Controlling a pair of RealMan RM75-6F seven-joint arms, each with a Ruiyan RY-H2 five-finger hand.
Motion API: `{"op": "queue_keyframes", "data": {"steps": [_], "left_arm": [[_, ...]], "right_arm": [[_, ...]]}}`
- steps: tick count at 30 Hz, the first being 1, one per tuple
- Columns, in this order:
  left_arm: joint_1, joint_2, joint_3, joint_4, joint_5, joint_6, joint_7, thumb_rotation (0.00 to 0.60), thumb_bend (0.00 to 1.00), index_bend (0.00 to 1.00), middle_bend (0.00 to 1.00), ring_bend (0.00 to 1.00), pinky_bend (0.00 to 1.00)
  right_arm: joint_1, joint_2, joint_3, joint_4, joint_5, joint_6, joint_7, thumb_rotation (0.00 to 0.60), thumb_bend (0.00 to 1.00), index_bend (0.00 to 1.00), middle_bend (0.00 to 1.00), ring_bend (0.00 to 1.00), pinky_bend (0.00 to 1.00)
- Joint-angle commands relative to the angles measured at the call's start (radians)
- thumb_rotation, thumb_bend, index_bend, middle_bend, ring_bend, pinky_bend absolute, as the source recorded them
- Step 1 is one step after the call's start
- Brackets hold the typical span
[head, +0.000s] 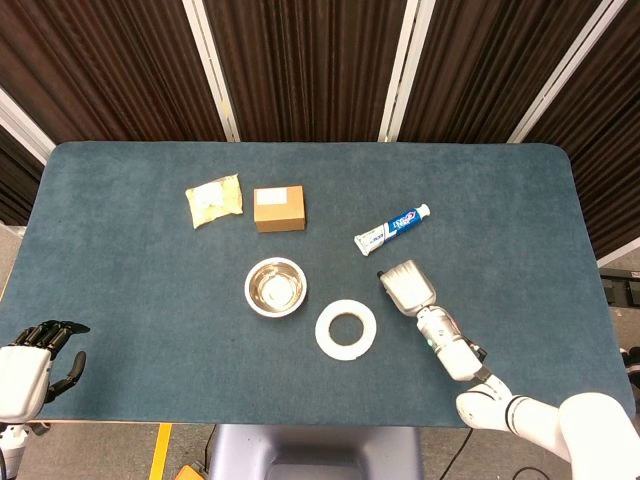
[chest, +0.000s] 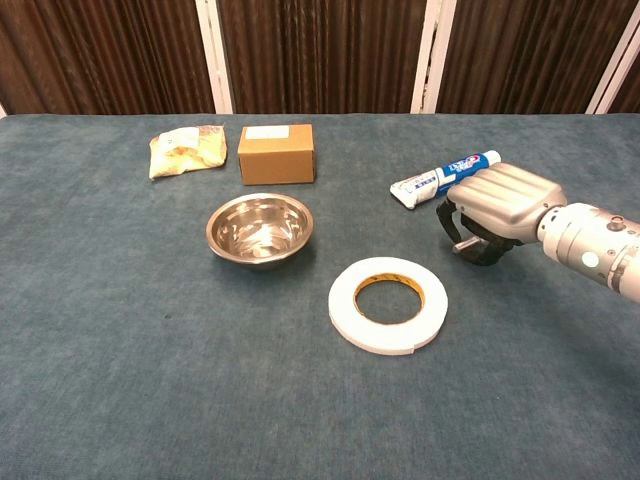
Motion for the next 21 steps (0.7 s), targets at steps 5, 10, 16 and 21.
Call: {"op": "queue_keyframes", "data": {"steps": [5,10,16,21], "left_arm": [[-0.001,0.000,0.000,-0.001,0.000,-0.003,0.003,0.600,0.45,0.38,0.40,0.33,0.43],[-0.001,-0.002,0.001,0.000,0.002,-0.003,0.007,0.600,0.45,0.38,0.40,0.33,0.43],[-0.003,-0.004,0.004,-0.001,0.006,-0.007,0.013,0.600,0.46,0.38,0.40,0.33,0.43],[-0.004,-0.006,0.005,-0.001,0.007,-0.011,0.017,0.600,0.45,0.38,0.40,0.33,0.43]], "right_arm": [[-0.021,0.033,0.005,-0.065,-0.006,0.026,0.074,0.600,0.43,0.77,0.95,0.81,1.00],[-0.041,0.073,0.012,-0.130,-0.005,0.048,0.123,0.600,0.43,0.77,0.95,0.81,1.00],[-0.069,0.106,0.038,-0.204,0.039,0.045,0.233,0.600,0.43,0.77,0.95,0.81,1.00],[-0.073,0.142,0.068,-0.270,0.112,-0.047,0.389,0.600,0.43,0.77,0.95,0.81,1.00]]}}
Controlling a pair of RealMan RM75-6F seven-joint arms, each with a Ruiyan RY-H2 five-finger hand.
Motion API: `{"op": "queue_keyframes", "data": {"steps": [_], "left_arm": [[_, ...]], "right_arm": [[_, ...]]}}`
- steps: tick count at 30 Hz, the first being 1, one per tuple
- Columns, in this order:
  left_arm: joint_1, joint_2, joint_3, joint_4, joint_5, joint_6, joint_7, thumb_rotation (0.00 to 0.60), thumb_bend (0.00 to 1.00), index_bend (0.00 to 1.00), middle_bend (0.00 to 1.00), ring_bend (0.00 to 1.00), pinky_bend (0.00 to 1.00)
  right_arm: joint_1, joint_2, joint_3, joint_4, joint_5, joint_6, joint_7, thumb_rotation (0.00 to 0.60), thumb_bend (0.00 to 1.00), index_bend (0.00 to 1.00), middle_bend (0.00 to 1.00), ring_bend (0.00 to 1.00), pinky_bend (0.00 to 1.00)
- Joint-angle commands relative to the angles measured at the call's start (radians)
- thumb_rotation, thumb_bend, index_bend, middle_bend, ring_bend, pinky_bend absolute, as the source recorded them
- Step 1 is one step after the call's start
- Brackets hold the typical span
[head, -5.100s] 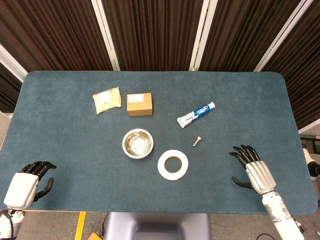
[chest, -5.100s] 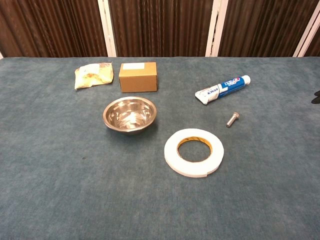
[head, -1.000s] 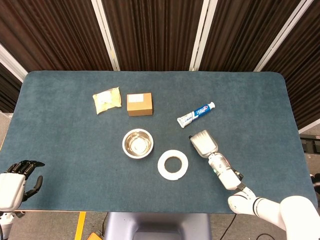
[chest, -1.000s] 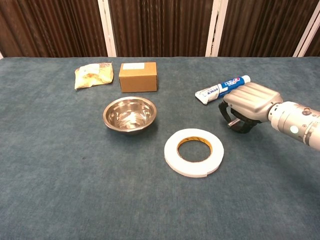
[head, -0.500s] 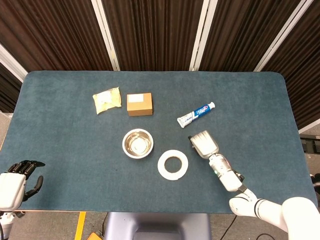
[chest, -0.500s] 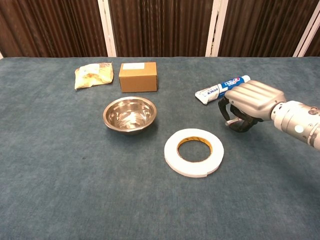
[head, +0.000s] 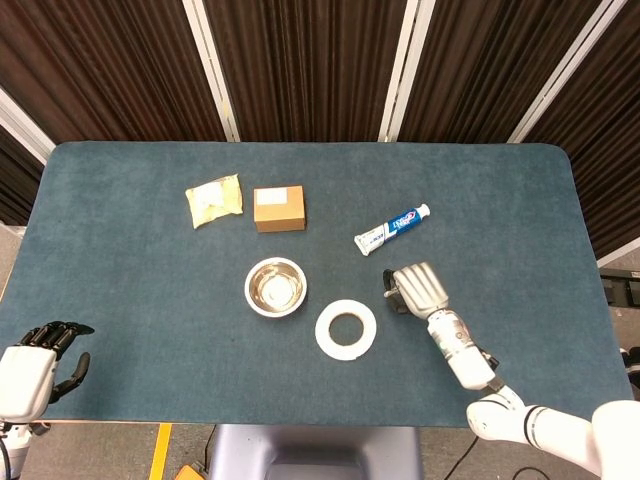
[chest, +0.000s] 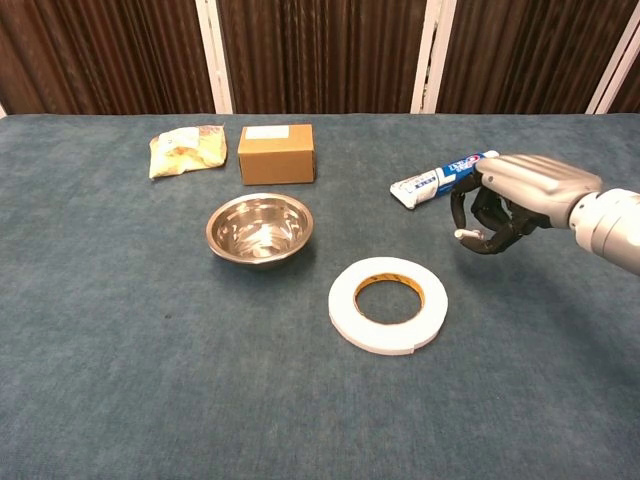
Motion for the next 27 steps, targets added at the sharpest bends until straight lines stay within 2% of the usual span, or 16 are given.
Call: {"op": "queue_keyframes", "data": {"steps": [1,6,13,27], "left_arm": [[-0.001,-0.001,0.000,0.000,0.000,-0.002,0.001,0.600,0.45,0.38,0.40,0.33,0.43],[-0.001,-0.002,0.002,0.001,0.004,-0.001,0.002,0.600,0.45,0.38,0.40,0.33,0.43],[-0.001,-0.002,0.001,0.002,0.003,0.000,-0.001,0.600,0.45,0.38,0.40,0.33,0.43],[-0.001,-0.002,0.001,0.002,0.001,-0.002,0.000,0.600,0.46,0.38,0.40,0.33,0.43]], "right_arm": [[-0.007,0.037,0.033,-0.062,0.069,-0.089,0.144,0.600,0.43,0.76,0.95,0.81,1.00],[0.000,0.045,0.053,-0.064,0.089,-0.160,0.297,0.600,0.43,0.76,0.95,0.81,1.00],[0.010,0.031,0.067,-0.027,0.071,-0.192,0.427,0.600,0.43,0.75,0.95,0.82,1.00],[0.022,0.037,0.056,0.027,0.035,-0.257,0.583,0.600,0.43,0.74,0.95,0.82,1.00]]}}
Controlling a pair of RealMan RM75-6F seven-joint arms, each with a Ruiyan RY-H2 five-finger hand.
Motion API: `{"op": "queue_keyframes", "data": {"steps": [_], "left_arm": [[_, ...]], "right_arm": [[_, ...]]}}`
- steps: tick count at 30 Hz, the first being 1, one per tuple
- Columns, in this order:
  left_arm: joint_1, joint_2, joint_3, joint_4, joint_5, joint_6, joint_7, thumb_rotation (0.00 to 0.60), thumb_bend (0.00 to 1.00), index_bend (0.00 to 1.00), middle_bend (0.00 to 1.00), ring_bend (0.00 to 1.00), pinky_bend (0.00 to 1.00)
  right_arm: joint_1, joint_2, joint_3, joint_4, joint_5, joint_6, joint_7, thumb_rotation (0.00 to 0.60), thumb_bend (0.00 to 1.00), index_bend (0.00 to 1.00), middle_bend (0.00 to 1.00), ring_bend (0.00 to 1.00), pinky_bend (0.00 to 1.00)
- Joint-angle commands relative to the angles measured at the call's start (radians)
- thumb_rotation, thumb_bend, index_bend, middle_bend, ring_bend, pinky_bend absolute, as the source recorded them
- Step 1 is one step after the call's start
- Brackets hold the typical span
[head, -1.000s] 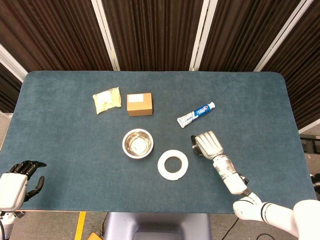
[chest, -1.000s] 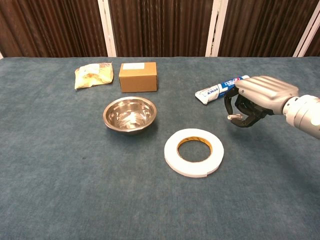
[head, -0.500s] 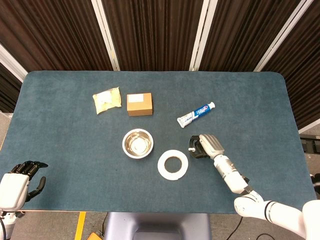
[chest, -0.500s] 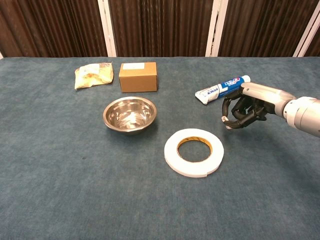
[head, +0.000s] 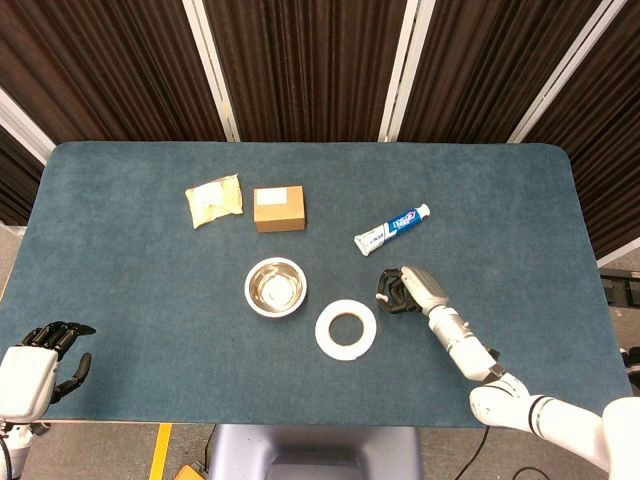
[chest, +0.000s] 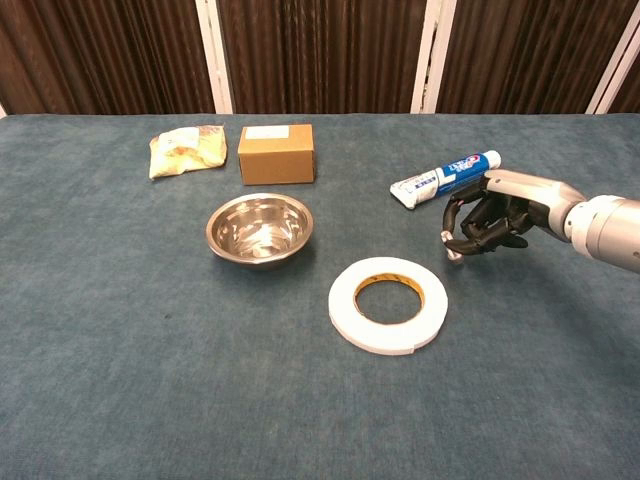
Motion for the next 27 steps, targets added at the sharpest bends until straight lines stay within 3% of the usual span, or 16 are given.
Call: {"op": "queue_keyframes", "data": {"steps": [1,17,27], "left_arm": [[0.000,0.000,0.000,0.000,-0.001,-0.001,0.000,0.600,0.45,0.38,0.40,0.33,0.43],[-0.001,0.000,0.000,0.000,-0.001,-0.002,0.001,0.600,0.45,0.38,0.40,0.33,0.43],[-0.001,0.000,0.000,0.000,-0.001,-0.003,0.001,0.600,0.46,0.38,0.40,0.33,0.43]], "right_arm": [[0.005,0.004,-0.007,0.010,-0.013,-0.009,0.014,0.600,0.43,0.73,0.95,0.82,1.00],[0.008,0.026,-0.018,-0.002,-0.019,-0.005,0.012,0.600,0.43,0.72,0.95,0.82,1.00],[0.009,-0.002,-0.027,0.029,-0.058,0.016,0.076,0.600,0.43,0.72,0.95,0.82,1.00]]}}
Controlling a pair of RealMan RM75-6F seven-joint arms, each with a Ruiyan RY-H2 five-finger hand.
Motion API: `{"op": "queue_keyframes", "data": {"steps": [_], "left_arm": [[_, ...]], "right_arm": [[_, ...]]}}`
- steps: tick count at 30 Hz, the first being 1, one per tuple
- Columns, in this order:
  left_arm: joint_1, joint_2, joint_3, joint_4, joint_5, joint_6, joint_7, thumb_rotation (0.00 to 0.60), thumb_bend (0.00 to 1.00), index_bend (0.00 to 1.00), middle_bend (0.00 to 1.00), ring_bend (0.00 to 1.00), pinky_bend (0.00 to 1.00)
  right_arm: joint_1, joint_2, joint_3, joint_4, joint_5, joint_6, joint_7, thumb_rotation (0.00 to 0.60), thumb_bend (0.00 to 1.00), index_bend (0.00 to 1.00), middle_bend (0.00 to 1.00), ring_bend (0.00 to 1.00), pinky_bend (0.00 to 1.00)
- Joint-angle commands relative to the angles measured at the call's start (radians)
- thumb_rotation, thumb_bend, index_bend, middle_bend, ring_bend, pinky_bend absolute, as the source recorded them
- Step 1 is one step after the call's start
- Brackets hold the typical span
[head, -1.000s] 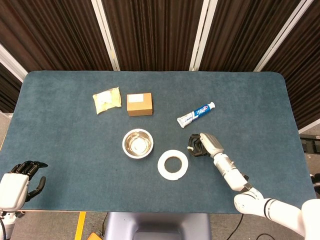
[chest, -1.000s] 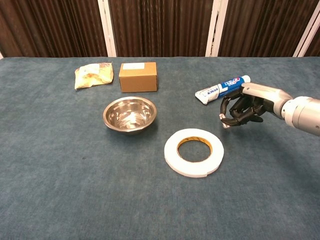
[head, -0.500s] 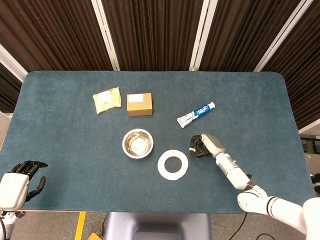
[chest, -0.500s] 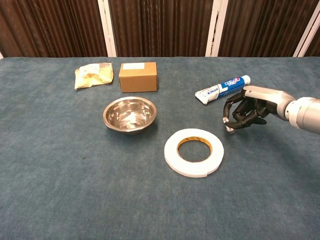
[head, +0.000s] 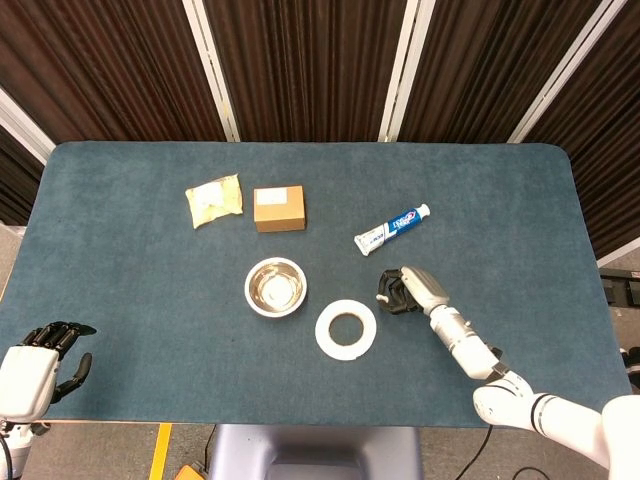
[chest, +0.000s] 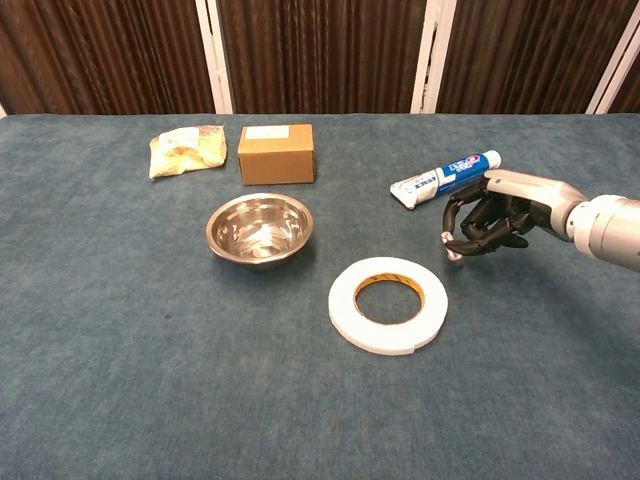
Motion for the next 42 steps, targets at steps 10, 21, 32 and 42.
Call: {"op": "queue_keyframes", "data": {"steps": [10,21,32,42], "left_arm": [[0.000,0.000,0.000,0.000,0.001,0.001,0.000,0.600,0.45,0.38,0.40,0.33,0.43],[0.000,0.000,0.001,-0.001,0.000,0.000,0.003,0.600,0.45,0.38,0.40,0.33,0.43],[0.000,-0.001,0.001,-0.002,0.000,-0.003,0.005,0.600,0.45,0.38,0.40,0.33,0.43],[0.000,-0.001,0.001,-0.002,-0.001,-0.002,0.005,0.600,0.45,0.38,0.40,0.33,0.43]], "right_arm": [[0.003,-0.009,-0.018,0.027,-0.044,0.009,0.084,0.600,0.43,0.72,0.95,0.82,1.00],[0.007,-0.015,-0.043,0.062,-0.077,0.009,0.136,0.600,0.43,0.72,0.95,0.82,1.00],[0.004,-0.006,-0.054,0.064,-0.094,0.029,0.161,0.600,0.43,0.71,0.95,0.82,1.00],[0.002,0.013,-0.073,0.058,-0.104,0.027,0.167,0.600,0.43,0.71,0.95,0.82,1.00]]}}
